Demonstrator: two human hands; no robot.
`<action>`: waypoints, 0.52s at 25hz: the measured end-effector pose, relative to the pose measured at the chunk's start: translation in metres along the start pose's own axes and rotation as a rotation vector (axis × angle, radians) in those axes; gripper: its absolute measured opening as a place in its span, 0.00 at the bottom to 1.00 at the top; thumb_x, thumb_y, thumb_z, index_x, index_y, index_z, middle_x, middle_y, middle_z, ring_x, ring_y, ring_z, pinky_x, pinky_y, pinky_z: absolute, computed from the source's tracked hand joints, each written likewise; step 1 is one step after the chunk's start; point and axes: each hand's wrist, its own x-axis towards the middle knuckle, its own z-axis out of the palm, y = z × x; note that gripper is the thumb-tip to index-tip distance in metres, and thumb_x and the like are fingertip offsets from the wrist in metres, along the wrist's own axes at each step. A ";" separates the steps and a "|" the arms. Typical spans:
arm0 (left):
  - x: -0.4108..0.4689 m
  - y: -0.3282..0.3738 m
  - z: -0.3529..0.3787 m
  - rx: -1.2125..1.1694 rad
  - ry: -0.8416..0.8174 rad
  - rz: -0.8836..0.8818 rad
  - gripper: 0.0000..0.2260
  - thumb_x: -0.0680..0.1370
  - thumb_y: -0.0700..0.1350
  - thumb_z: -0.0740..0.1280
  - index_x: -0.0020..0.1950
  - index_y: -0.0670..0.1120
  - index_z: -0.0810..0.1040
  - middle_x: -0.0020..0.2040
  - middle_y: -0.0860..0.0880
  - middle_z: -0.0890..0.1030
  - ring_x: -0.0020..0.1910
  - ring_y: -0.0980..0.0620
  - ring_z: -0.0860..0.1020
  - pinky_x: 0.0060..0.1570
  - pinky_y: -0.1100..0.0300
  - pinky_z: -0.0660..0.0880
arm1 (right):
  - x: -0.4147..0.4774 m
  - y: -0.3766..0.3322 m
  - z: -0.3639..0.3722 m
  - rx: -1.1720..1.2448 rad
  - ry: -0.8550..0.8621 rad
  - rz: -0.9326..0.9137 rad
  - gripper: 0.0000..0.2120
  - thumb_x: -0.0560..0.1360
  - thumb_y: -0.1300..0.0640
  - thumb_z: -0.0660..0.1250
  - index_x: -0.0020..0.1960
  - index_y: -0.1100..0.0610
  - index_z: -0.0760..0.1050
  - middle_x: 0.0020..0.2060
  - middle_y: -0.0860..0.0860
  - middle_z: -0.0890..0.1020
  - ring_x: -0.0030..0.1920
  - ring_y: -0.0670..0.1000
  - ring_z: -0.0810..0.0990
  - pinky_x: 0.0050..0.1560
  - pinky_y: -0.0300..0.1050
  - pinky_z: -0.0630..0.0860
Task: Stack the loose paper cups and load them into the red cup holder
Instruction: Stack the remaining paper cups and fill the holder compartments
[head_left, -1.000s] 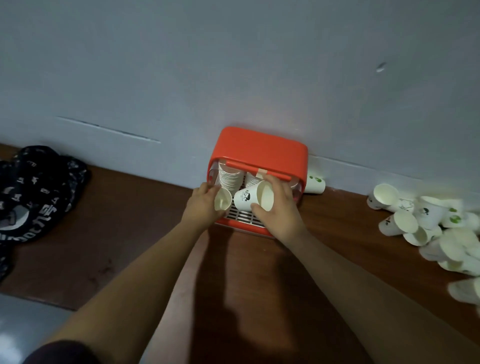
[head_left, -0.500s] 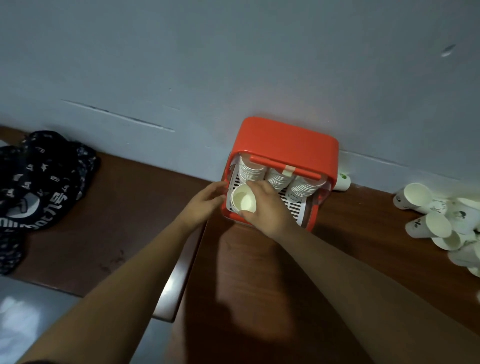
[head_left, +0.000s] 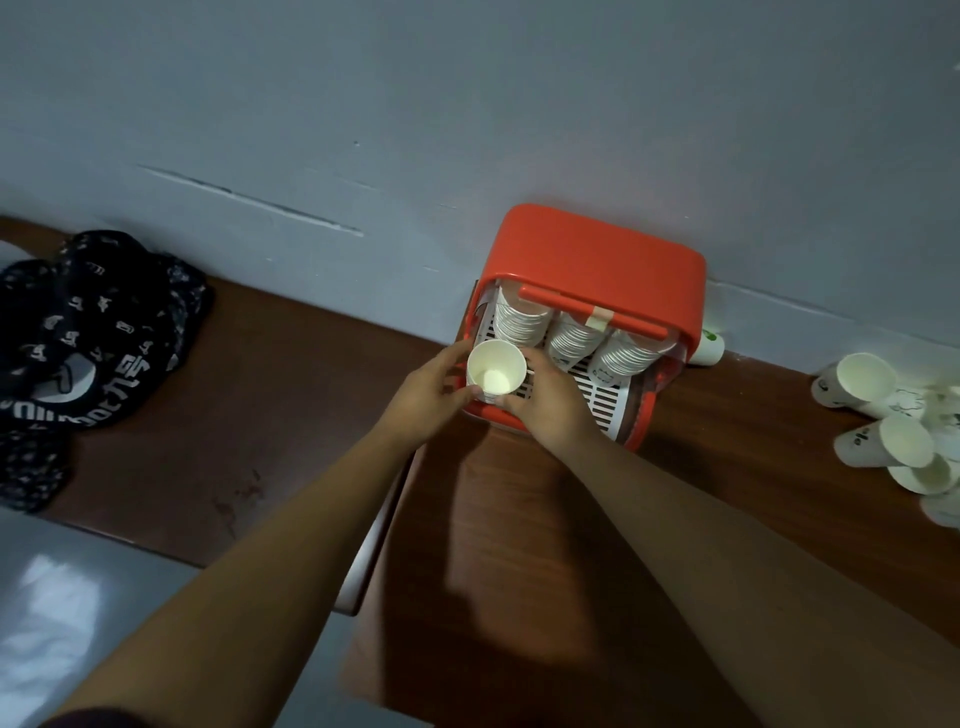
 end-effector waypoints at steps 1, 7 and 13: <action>-0.002 0.001 0.000 0.030 0.022 -0.013 0.25 0.76 0.47 0.72 0.72 0.52 0.71 0.66 0.53 0.77 0.60 0.58 0.78 0.59 0.61 0.76 | -0.003 0.000 -0.002 -0.021 -0.011 -0.001 0.29 0.69 0.54 0.77 0.67 0.57 0.71 0.60 0.51 0.79 0.59 0.50 0.77 0.51 0.34 0.66; -0.034 0.022 0.013 0.292 0.147 -0.155 0.12 0.76 0.51 0.69 0.55 0.46 0.77 0.52 0.48 0.77 0.43 0.58 0.76 0.41 0.63 0.70 | -0.064 0.035 -0.053 -0.213 0.013 0.000 0.25 0.77 0.46 0.67 0.69 0.58 0.70 0.65 0.53 0.75 0.66 0.52 0.72 0.63 0.41 0.67; -0.070 0.084 0.078 0.318 0.091 -0.162 0.10 0.77 0.50 0.67 0.53 0.45 0.79 0.49 0.48 0.83 0.47 0.49 0.81 0.50 0.54 0.77 | -0.155 0.105 -0.153 -0.360 0.069 0.201 0.30 0.77 0.41 0.64 0.74 0.54 0.65 0.72 0.51 0.68 0.71 0.52 0.67 0.70 0.50 0.68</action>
